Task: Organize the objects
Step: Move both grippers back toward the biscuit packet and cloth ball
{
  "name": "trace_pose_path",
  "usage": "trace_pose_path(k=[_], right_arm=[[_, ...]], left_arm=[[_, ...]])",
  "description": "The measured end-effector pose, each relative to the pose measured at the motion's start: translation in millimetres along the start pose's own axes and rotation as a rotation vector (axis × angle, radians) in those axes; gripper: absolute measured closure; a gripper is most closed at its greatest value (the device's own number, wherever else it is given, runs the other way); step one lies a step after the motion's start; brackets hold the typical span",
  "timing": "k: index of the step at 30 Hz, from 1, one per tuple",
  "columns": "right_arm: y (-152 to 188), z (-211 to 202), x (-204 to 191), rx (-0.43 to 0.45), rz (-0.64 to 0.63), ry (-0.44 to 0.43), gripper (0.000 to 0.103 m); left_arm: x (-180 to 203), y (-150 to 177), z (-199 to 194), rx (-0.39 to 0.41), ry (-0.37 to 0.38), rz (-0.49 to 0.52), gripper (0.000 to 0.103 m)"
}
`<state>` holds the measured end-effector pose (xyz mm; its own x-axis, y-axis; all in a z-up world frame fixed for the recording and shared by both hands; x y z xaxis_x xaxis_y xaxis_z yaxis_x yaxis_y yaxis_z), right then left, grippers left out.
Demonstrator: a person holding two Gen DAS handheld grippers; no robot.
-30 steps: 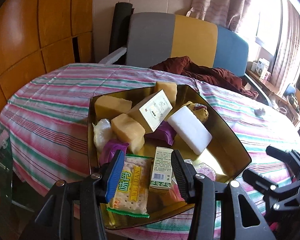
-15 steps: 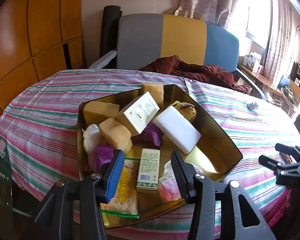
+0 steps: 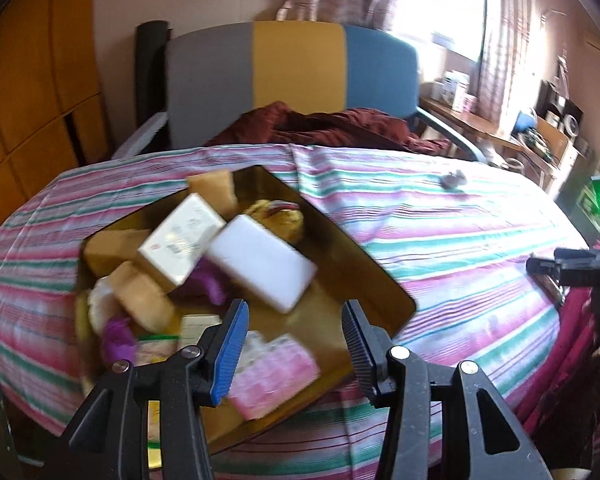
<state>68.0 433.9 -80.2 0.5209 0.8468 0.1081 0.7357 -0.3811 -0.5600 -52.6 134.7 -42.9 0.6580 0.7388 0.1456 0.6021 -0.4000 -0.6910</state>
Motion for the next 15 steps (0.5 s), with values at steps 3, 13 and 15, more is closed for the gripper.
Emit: trace_pose_path(k=[3,13,15], right_arm=[[-0.7,2.8,37.8,-0.039,0.018,0.044,0.0],[17.8,29.4,145.7,-0.271,-0.067,0.214,0.0],[21.8,38.4,144.3,-0.317,-0.104,0.198,0.0]], left_arm=[[15.6,-0.3,8.4,-0.013,0.04,0.022,0.054],[46.7,3.5,31.9,-0.069,0.114,0.067,0.054],[50.9,3.2,34.8,-0.078,0.122,0.073,0.054]])
Point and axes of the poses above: each gripper's, at about its wrist camera, not at the fingertips, and z roughly the way its jaws point, x to its right, y to its underside, the point moved 6 cm from there along z, roughly the way its jaws point, and after that the axes turned 9 degrees about y, right-handed, at the moved point
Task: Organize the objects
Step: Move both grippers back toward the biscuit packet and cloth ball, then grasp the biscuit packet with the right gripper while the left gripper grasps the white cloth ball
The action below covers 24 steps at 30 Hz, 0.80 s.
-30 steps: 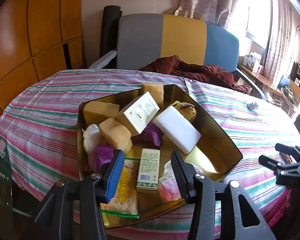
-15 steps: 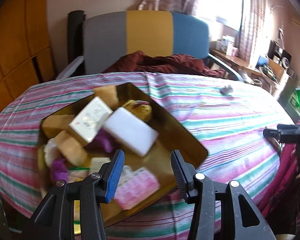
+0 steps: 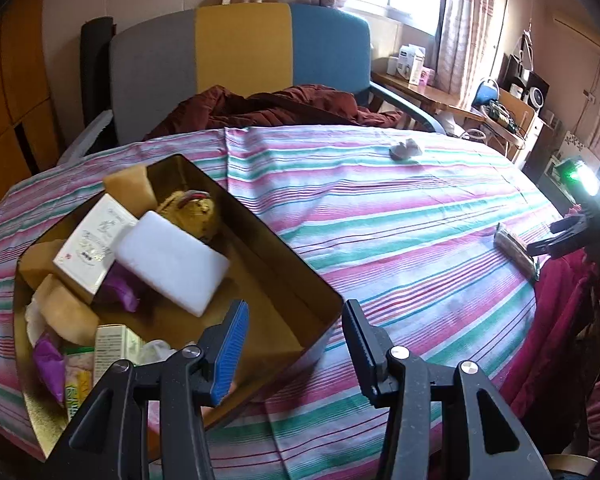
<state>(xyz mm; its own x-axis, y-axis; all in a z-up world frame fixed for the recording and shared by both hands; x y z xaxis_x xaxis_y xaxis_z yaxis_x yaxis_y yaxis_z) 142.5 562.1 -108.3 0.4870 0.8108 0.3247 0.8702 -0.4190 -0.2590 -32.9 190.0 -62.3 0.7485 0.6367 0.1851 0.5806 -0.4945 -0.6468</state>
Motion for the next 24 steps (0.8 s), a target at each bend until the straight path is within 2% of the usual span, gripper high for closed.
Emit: trace_pose_path(k=[5,9,10,11,12,13,14,16,19,24], right_arm=[[-12.6,16.6,-9.7,-0.06,-0.071,0.004,0.0],[-19.9,42.5,-11.7,-0.151,-0.1,0.003,0.0],[-20.2,47.4,-12.6,-0.165,-0.1,-0.007,0.004],[-18.9,52.3,-14.9,-0.183,-0.102,-0.031,0.023],[-17.2,53.7,-18.5,-0.191,-0.104,-0.07,0.031],[-17.6,49.4,-20.7,-0.174,-0.106,-0.1,0.047],[-18.6,43.3,-21.8,-0.149,-0.114,-0.102,0.057],[-21.2,34.1,-21.8,-0.11,-0.116,-0.077,0.059],[-28.8,25.1,-22.0,-0.06,-0.079,-0.098,0.059],[-49.1,22.9,-10.0,-0.008,0.083,-0.143,0.059]], left_arm=[[11.7,-6.1,5.9,-0.012,0.017,0.019,0.054],[22.1,-12.5,11.1,-0.018,0.03,0.037,0.054],[25.4,-14.0,13.2,-0.022,0.034,0.045,0.054],[27.8,-15.5,15.3,-0.026,0.037,0.049,0.054],[29.9,-16.7,18.0,-0.031,0.039,0.054,0.054],[32.8,-18.2,22.3,-0.04,0.044,0.057,0.054],[35.2,-20.1,25.9,-0.047,0.048,0.058,0.054],[44.2,-25.4,33.7,-0.057,0.062,0.068,0.054],[57.5,-35.9,42.6,-0.065,0.079,0.089,0.054],[81.6,-63.2,64.4,-0.072,0.096,0.107,0.054]])
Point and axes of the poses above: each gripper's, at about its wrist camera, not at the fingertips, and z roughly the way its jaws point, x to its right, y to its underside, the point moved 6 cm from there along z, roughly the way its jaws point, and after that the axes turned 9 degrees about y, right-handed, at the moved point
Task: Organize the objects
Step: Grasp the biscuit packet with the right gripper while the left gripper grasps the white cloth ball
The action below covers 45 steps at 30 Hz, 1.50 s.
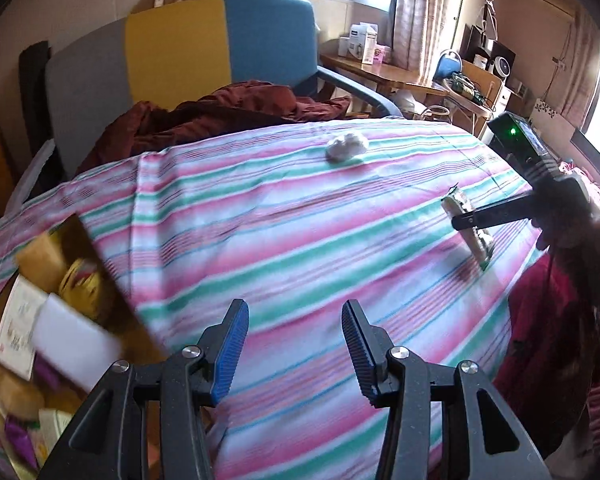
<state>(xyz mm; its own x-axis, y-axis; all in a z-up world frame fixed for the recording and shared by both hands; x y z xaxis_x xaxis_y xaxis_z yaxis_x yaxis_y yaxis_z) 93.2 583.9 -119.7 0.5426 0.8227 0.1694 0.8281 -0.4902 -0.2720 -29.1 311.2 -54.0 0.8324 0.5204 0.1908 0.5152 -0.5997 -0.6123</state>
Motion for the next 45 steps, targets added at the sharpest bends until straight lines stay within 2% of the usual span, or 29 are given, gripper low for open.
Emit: trace_pose_path(k=[4,6,8,14,18,23,27,35,36,38,39,43,45], right_arm=[[-7.0,9.0,12.2,0.011,0.101,-0.04,0.058],[-1.5,22.9,19.4,-0.023,0.146,-0.073,0.058],[-2.5,22.5,24.9,-0.003,0.185,-0.109,0.057],[2.4,24.2,20.7,-0.014,0.164,-0.097,0.055],[6.2,21.6,16.2,-0.015,0.134,-0.07,0.055],[11.2,17.6,14.4,-0.015,0.126,-0.073,0.051],[15.4,14.9,10.8,-0.019,0.107,-0.07,0.045],[24.4,8.8,8.5,-0.023,0.095,-0.07,0.041],[25.7,8.0,8.1,-0.023,0.094,-0.07,0.041],[27.9,6.5,7.1,-0.024,0.091,-0.075,0.038],[29.3,5.6,7.1,-0.024,0.091,-0.075,0.038],[33.8,2.3,8.6,-0.023,0.1,-0.089,0.036],[36.2,-0.5,11.5,-0.019,0.116,-0.104,0.036]], left_arm=[[11.2,-29.6,25.0,-0.02,0.029,-0.015,0.054],[14.9,-42.5,37.3,-0.03,0.03,-0.014,0.054],[18.3,-56.8,52.3,-0.038,0.033,-0.011,0.054],[24.4,-99.5,105.9,-0.079,0.055,-0.028,0.053],[31.4,-126.5,138.7,-0.107,0.104,-0.044,0.036],[37.9,-157.2,176.5,-0.115,0.15,-0.096,0.027],[40.7,-175.4,205.3,-0.106,0.15,-0.123,0.022],[36.4,-203.7,252.1,-0.085,0.107,-0.144,0.022],[34.0,-205.0,258.5,-0.093,0.096,-0.148,0.023],[30.0,-202.5,274.9,-0.15,0.101,-0.159,0.034],[28.2,-200.0,279.2,-0.169,0.104,-0.162,0.036],[31.0,-193.1,259.8,-0.134,0.122,-0.138,0.04],[35.2,-184.7,244.3,-0.116,0.108,-0.099,0.04]])
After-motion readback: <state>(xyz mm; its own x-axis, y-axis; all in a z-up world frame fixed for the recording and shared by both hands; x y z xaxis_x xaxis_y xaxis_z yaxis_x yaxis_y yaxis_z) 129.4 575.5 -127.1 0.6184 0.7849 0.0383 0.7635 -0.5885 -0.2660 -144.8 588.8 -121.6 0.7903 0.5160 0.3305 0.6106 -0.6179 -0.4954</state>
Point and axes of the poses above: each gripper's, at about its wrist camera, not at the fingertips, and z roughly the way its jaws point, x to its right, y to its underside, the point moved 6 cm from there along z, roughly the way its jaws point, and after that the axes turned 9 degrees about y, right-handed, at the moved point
